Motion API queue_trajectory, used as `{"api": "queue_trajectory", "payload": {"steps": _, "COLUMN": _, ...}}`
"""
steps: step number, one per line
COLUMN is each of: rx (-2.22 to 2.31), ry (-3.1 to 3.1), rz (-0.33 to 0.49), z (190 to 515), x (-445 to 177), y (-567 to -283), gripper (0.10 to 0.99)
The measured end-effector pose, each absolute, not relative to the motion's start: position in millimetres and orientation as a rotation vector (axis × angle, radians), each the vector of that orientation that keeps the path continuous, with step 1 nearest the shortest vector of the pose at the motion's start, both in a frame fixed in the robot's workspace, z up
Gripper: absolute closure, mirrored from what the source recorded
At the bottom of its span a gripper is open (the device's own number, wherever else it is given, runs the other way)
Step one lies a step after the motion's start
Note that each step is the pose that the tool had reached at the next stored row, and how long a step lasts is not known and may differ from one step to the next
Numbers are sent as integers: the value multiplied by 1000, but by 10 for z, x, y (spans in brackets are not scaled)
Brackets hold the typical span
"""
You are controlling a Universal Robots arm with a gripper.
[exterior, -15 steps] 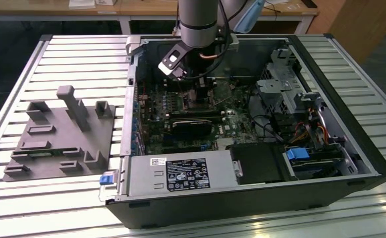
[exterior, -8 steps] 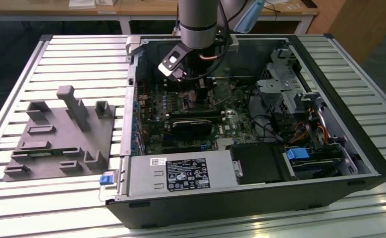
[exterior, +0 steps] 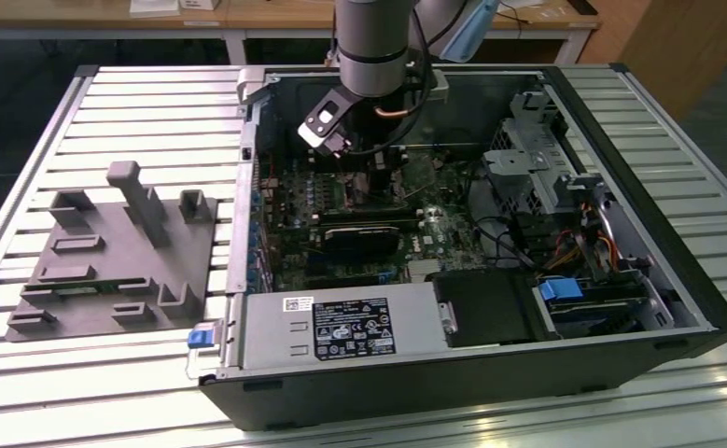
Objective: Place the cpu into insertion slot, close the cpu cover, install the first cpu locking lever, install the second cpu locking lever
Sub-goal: 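Place the cpu into insertion slot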
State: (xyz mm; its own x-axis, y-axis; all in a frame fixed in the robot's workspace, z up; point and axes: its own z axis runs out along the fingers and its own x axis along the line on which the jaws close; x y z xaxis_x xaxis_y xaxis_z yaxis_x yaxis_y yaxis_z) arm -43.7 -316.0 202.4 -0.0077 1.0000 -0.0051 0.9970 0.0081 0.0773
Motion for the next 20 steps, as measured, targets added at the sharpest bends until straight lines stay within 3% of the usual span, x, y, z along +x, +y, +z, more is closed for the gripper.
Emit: {"api": "queue_trajectory", "payload": {"steps": 20, "rx": 2206, "ry": 2152, "rz": 78, "z": 2017, "x": -477, "y": -3159, "gripper": 545}}
